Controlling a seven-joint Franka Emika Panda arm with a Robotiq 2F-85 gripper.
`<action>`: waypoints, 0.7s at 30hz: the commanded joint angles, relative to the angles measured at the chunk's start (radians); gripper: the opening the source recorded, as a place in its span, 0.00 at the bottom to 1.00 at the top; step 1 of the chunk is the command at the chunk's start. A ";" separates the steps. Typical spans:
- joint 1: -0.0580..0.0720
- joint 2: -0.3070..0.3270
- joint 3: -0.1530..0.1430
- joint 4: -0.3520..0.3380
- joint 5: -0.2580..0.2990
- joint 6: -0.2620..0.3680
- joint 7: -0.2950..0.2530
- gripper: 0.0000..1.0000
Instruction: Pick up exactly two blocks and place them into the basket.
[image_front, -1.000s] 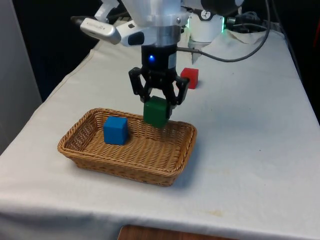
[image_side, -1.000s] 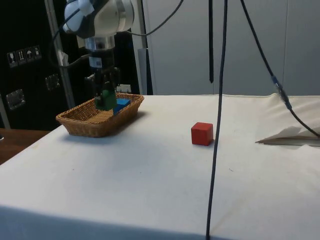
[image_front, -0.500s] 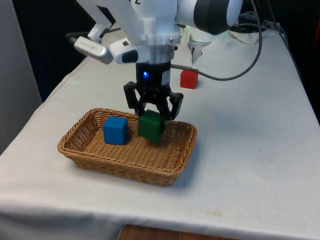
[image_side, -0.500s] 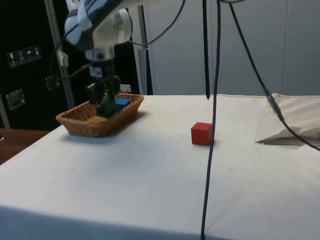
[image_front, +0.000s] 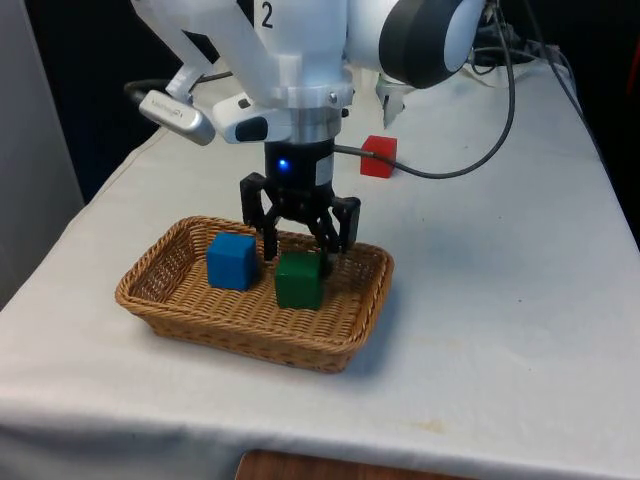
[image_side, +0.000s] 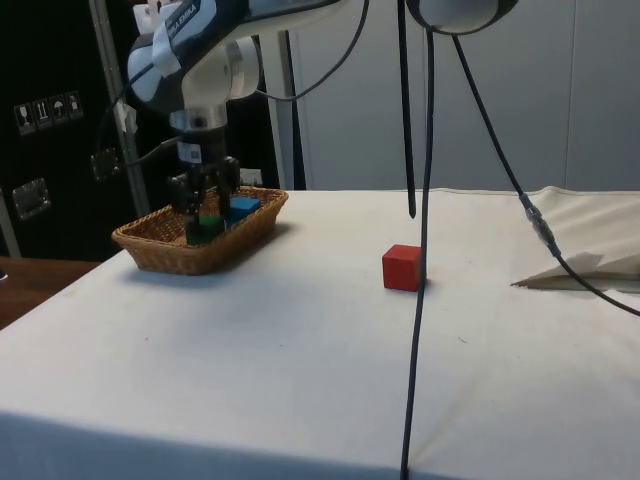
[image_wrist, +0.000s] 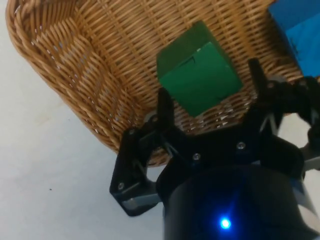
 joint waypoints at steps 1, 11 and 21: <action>0.000 0.000 0.000 -0.001 0.000 -0.001 0.000 0.63; -0.001 0.000 -0.003 -0.003 0.002 -0.006 0.000 1.00; 0.054 -0.066 -0.064 -0.081 -0.005 -0.038 -0.029 1.00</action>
